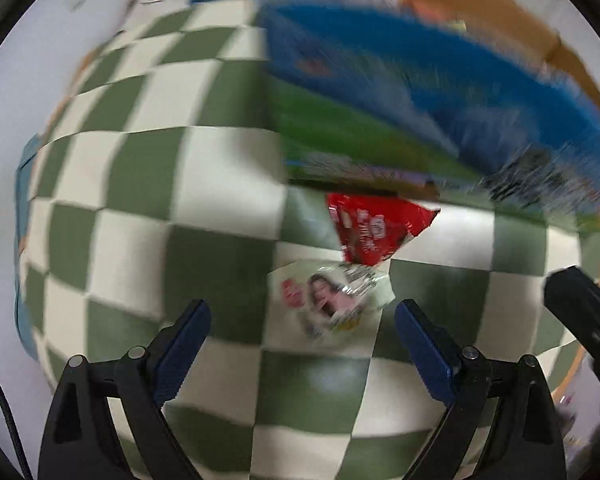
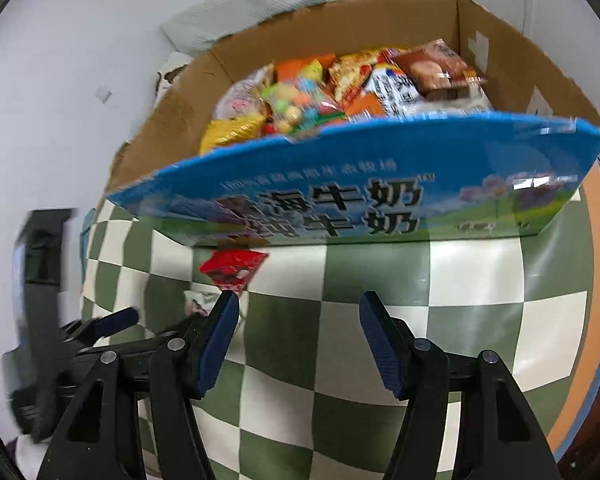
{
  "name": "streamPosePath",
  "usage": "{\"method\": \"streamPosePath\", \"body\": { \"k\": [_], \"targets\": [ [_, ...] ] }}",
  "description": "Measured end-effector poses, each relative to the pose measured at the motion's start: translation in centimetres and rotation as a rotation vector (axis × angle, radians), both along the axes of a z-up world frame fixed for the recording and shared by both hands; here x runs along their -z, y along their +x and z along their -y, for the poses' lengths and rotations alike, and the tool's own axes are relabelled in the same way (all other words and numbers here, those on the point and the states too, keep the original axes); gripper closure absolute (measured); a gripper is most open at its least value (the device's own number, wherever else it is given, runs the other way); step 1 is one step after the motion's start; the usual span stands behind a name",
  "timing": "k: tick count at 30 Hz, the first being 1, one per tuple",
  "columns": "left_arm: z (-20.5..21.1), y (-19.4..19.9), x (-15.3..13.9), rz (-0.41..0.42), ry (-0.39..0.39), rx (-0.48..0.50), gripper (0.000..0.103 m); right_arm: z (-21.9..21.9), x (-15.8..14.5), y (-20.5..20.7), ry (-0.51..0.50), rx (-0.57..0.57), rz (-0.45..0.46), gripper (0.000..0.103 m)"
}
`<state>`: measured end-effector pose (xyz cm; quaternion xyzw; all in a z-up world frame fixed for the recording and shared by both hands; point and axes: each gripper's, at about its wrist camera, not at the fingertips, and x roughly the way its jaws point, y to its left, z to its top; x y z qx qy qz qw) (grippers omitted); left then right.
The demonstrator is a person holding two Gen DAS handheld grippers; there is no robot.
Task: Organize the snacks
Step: 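Grasp the red triangular packet with the right gripper while the left grasps the pale green pouch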
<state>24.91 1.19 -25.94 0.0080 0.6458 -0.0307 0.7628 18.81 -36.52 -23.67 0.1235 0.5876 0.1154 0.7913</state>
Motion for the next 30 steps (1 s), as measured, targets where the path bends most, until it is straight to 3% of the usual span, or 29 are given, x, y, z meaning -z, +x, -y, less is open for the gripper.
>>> {"method": "streamPosePath", "body": {
  "k": [2,3,5,8,14,19,21,22,30],
  "targets": [
    [0.9,0.4,1.5,-0.014,-0.005,0.040,0.025,0.1,0.5,0.0,-0.006,0.012,-0.011,0.037],
    [1.2,0.5,2.2,-0.028,-0.012,0.052,0.039,0.2,0.8,0.0,-0.005,0.015,-0.017,0.037],
    [1.0,0.1,2.3,-0.014,-0.026,0.050,0.040,0.1,1.2,0.0,0.007,0.025,-0.024,0.037],
    [-0.4,-1.1,1.7,0.008,-0.030,0.029,0.050,-0.7,1.7,0.4,0.043,0.020,-0.046,0.037],
    [-5.9,-3.1,1.3,0.005,-0.055,-0.107,0.050,-4.9,4.6,2.0,0.116,0.017,-0.082,0.036],
    [-6.8,-3.8,1.7,-0.003,-0.086,-0.130,0.050,-7.8,7.2,3.8,0.178,0.094,-0.115,0.034],
    [-6.7,-3.9,1.8,0.000,-0.083,-0.125,0.050,-8.8,7.7,4.1,0.155,0.102,-0.105,0.045],
    [-6.9,-3.8,1.8,0.001,-0.083,-0.125,0.050,-9.3,7.8,4.1,0.117,0.106,-0.099,0.063],
    [-7.6,-5.4,1.5,-0.022,-0.127,-0.085,0.053,-9.0,6.5,-0.1,0.028,0.008,-0.107,0.064]
  ]
}}
